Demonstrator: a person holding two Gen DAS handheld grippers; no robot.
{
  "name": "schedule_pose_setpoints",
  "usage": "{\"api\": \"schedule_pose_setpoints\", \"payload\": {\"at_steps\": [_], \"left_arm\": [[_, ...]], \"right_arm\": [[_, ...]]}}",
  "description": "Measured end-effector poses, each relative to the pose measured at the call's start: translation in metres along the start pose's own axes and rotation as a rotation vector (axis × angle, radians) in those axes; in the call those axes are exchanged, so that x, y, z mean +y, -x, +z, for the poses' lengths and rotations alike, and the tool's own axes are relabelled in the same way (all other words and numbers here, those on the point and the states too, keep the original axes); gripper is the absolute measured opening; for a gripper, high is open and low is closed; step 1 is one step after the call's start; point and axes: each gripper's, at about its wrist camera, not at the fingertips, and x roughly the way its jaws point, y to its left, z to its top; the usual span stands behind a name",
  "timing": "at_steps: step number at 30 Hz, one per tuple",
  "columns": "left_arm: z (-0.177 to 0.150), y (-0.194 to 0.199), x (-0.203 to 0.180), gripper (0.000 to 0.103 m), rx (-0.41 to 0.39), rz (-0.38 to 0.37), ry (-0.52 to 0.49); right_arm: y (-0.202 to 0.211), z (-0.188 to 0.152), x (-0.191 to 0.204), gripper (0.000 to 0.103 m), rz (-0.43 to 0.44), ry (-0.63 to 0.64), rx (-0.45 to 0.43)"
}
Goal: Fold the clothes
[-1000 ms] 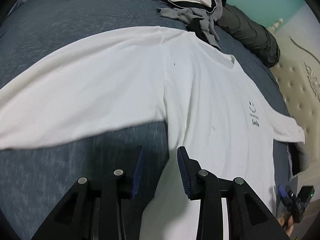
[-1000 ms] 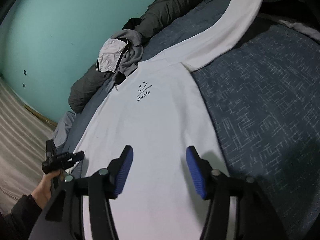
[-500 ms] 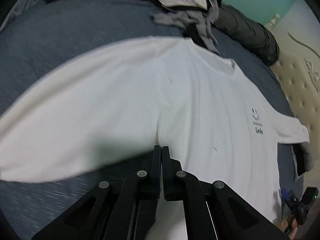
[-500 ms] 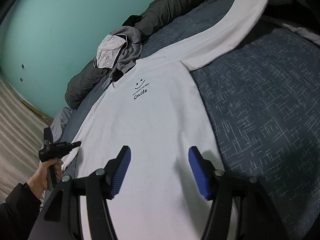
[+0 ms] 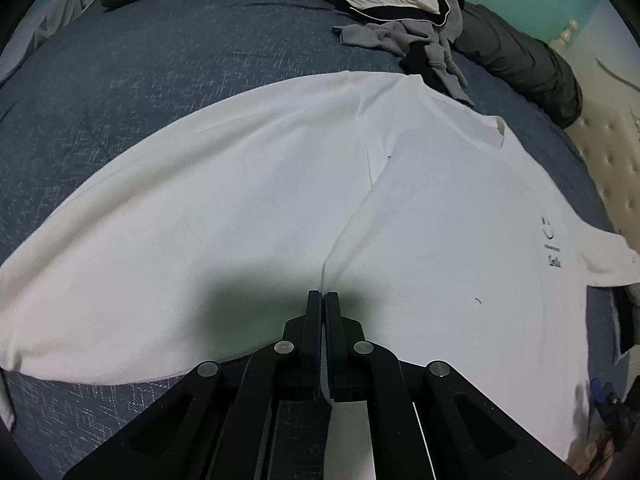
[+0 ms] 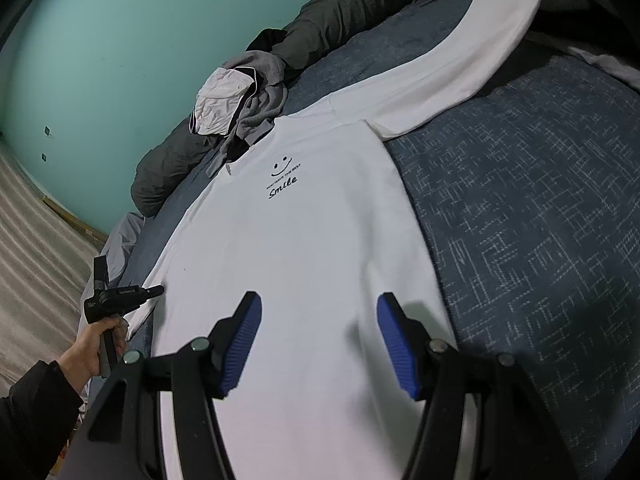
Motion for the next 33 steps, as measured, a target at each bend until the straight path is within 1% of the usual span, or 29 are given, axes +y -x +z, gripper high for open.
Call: {"api": "schedule_pose_setpoints", "payload": {"at_steps": [2,4,7,10,12,15,17,19,20,22,24,25,27,29,31,33], "left_arm": [[-0.004,0.011,0.003,0.002,-0.007,-0.014,0.007],[-0.012,0.023,0.004,0.007,-0.006,-0.035,0.004],[-0.032,0.044,0.005,0.012,0.009,-0.054,-0.022],[-0.060,0.068,0.008,0.014,0.037,-0.103,-0.020],[-0.081,0.088,0.009,0.018,0.051,-0.121,-0.023],[-0.113,0.116,0.011,0.020,0.071,-0.168,-0.021],[-0.135,0.131,0.012,0.023,0.087,-0.182,-0.024],[-0.157,0.144,0.013,0.036,0.108,-0.191,-0.024],[-0.169,0.149,0.016,0.037,0.122,-0.199,-0.020],[-0.191,0.158,0.018,0.037,0.140,-0.200,-0.023],[-0.213,0.165,0.019,0.037,0.147,-0.191,-0.050],[-0.218,0.166,0.020,0.037,0.148,-0.193,-0.053],[-0.236,0.169,0.022,0.037,0.149,-0.204,-0.046],[-0.252,0.168,0.023,0.038,0.163,-0.193,-0.052],[-0.265,0.168,0.023,0.038,0.173,-0.187,-0.058],[-0.275,0.168,0.023,0.038,0.183,-0.206,-0.052]], "right_arm": [[-0.001,0.001,0.000,0.061,0.002,0.000,0.001],[-0.001,0.002,0.000,0.061,0.003,0.000,0.000],[0.003,0.003,0.003,0.061,-0.005,0.012,-0.012],[0.009,0.005,0.007,0.061,-0.015,0.027,-0.025],[0.019,0.008,0.013,0.061,-0.024,0.045,-0.050],[0.034,0.012,0.017,0.061,-0.020,0.037,-0.071],[0.044,0.016,0.022,0.061,-0.020,0.049,-0.059],[0.056,0.018,0.028,0.061,-0.024,0.098,-0.023],[0.062,0.017,0.031,0.062,-0.023,0.131,0.006],[0.070,0.013,0.030,0.062,-0.023,0.169,0.080],[0.080,0.006,0.026,0.062,-0.052,0.209,0.156],[0.086,0.001,0.023,0.062,-0.075,0.235,0.192],[0.097,-0.009,0.015,0.062,-0.114,0.264,0.240],[0.108,-0.020,0.004,0.062,-0.127,0.259,0.286],[0.115,-0.030,-0.008,0.062,-0.132,0.232,0.309],[0.118,-0.039,-0.018,0.062,-0.138,0.203,0.335]]}}
